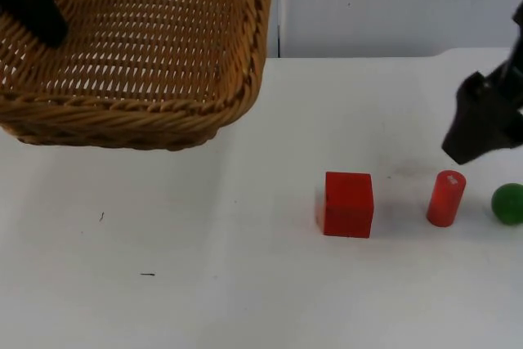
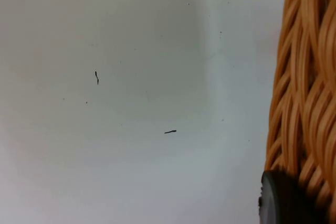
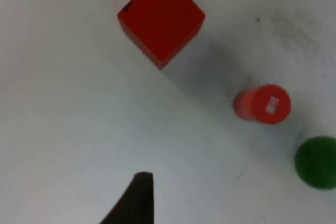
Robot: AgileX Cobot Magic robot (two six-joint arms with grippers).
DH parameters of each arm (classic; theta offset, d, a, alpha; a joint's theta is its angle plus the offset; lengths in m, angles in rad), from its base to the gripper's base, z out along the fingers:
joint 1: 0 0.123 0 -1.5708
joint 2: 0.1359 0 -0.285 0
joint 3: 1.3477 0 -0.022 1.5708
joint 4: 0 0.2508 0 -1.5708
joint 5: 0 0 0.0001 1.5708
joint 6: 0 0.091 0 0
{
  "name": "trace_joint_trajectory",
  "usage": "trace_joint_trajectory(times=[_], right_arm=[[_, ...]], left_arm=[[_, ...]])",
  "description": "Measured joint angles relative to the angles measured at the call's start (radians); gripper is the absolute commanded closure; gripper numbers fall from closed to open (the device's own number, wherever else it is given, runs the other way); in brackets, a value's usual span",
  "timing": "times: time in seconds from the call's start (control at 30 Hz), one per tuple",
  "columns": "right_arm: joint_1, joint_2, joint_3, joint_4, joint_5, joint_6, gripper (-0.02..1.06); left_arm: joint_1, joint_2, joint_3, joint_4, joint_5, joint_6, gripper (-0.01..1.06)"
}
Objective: Pick up the basket with the left hand and place the object to the left of the red cylinder into the basket with the right hand.
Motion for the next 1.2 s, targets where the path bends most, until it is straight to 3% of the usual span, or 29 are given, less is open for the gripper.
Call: trace_joint_trajectory(times=[0.13, 0.37, 0.63, 0.93, 1.2], right_arm=[[0.0, 0.077, -0.087, 0.0, 0.024, -0.02, 0.01], [0.021, 0.218, -0.26, -0.007, 0.093, -0.16, 0.01], [0.083, 0.358, -0.396, -0.007, 0.106, -0.279, 0.01], [0.131, 0.513, -0.494, -0.007, 0.104, -0.339, 0.01], [0.142, 0.607, -0.503, -0.007, 0.043, -0.364, 0.01]], left_arm=[[0.0, 0.0, 0.0, 0.0, 0.0, 0.0, 1.05], [0.0, 0.0, 0.0, 0.0, 0.0, 0.0, 1.05], [0.0, 0.0, 0.0, 0.0, 0.0, 0.0, 1.05], [0.0, 0.0, 0.0, 0.0, 0.0, 0.0, 1.05], [0.0, 0.0, 0.0, 0.0, 0.0, 0.0, 1.05]])
